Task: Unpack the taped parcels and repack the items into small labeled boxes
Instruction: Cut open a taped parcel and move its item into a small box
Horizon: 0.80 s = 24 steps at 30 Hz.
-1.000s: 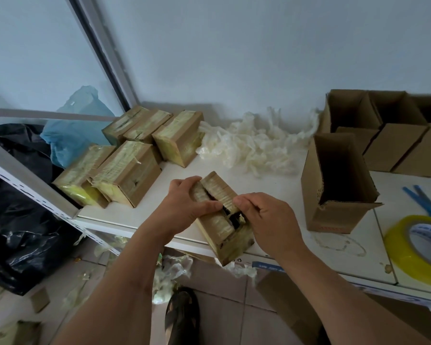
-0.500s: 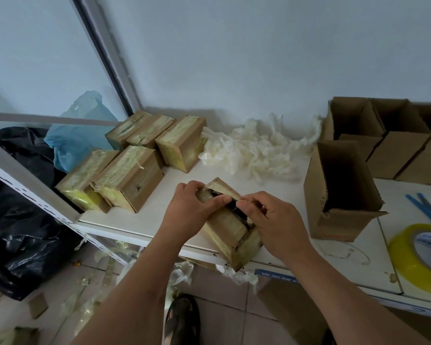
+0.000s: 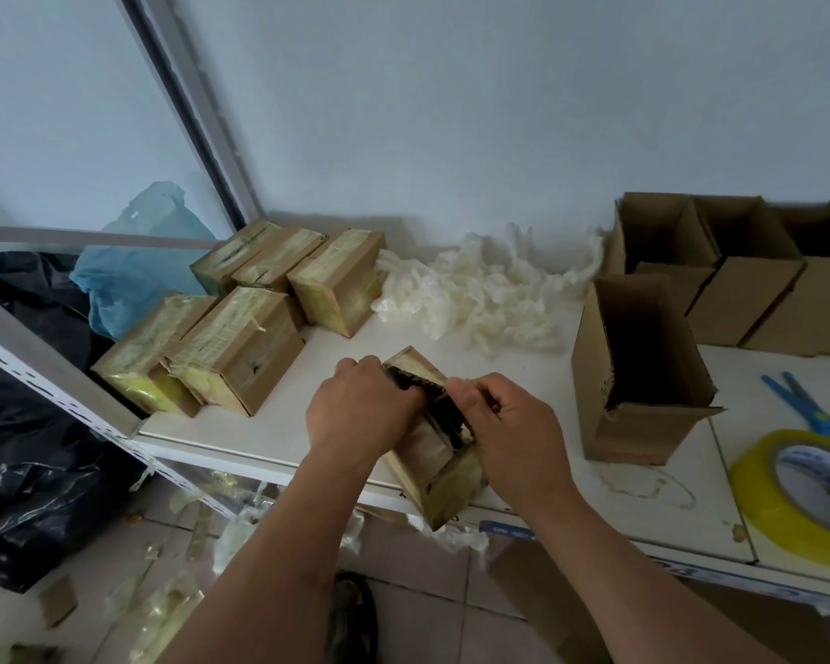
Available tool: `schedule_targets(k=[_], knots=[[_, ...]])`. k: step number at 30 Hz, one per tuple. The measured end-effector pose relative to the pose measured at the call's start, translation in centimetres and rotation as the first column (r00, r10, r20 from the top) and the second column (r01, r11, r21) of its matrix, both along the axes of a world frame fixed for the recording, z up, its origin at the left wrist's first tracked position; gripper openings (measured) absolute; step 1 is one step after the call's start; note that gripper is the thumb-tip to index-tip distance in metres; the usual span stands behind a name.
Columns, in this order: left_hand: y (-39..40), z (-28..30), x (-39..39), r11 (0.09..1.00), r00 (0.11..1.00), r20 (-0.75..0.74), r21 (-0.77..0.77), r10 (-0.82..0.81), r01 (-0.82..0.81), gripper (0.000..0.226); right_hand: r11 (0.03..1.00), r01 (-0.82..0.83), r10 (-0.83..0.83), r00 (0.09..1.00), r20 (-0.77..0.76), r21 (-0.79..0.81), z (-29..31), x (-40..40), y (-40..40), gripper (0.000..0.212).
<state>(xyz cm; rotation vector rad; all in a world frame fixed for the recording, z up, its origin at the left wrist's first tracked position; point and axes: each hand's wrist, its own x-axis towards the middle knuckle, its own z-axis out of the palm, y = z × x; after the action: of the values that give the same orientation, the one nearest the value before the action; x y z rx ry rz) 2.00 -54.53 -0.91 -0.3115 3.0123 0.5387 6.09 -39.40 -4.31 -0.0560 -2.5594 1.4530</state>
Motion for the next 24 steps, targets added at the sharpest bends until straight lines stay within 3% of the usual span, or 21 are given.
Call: schedule_targets(k=[3, 5, 6, 9, 12, 14, 17, 19, 22, 24], knots=[[-0.4, 0.6, 0.4, 0.966, 1.000, -0.013, 0.257, 0.016, -0.012, 0.025, 0.987, 0.130, -0.127, 0.991, 0.028, -0.097, 0.2, -0.4, 0.0, 0.051], [-1.1, 1.0, 0.9, 0.881, 1.000, 0.005, 0.473, 0.017, -0.017, 0.017, 0.971, 0.172, -0.162, 0.984, 0.075, -0.167, 0.2, -0.7, 0.1, 0.053], [-1.5, 1.1, 1.1, 0.809, 0.999, 0.020, 0.586, 0.042, -0.046, 0.007, 0.962, 0.186, -0.170, 0.981, 0.097, -0.201, 0.1, -0.8, 0.1, 0.054], [-2.9, 1.0, 1.6, 0.500, 0.989, 0.107, 0.854, 0.103, -0.144, 0.024, 0.921, 0.247, -0.204, 0.965, 0.165, -0.300, -0.4, -1.4, 0.4, 0.062], [-4.0, 0.4, 2.0, 0.381, 0.990, 0.125, 0.914, 0.069, -0.142, 0.028, 0.905, 0.278, -0.211, 0.951, 0.226, -0.323, -0.8, -1.8, 0.6, 0.065], [-4.8, -0.4, 2.0, 0.395, 0.995, 0.092, 0.913, 0.027, -0.096, 0.031, 0.903, 0.290, -0.212, 0.942, 0.258, -0.318, -0.8, -2.1, 0.8, 0.065], [-5.9, -1.4, 1.7, 0.648, 0.995, 0.010, 0.760, -0.096, 0.055, 0.042, 0.901, 0.305, -0.211, 0.930, 0.302, -0.309, -0.9, -2.6, 0.8, 0.061], [-6.2, -1.6, 1.6, 0.739, 0.980, -0.007, 0.655, -0.199, 0.155, 0.049, 0.882, 0.325, -0.203, 0.915, 0.349, -0.340, -1.0, -3.0, 0.8, 0.059], [-6.6, -2.1, 1.2, 0.735, 0.952, -0.003, 0.635, -0.306, 0.239, 0.047, 0.878, 0.337, -0.200, 0.903, 0.379, -0.341, -0.9, -3.3, 0.6, 0.049], [-6.9, -2.2, 0.9, 0.723, 0.935, 0.015, 0.639, -0.353, 0.263, 0.045, 0.862, 0.349, -0.215, 0.908, 0.359, -0.367, -1.0, -3.6, 0.7, 0.029]])
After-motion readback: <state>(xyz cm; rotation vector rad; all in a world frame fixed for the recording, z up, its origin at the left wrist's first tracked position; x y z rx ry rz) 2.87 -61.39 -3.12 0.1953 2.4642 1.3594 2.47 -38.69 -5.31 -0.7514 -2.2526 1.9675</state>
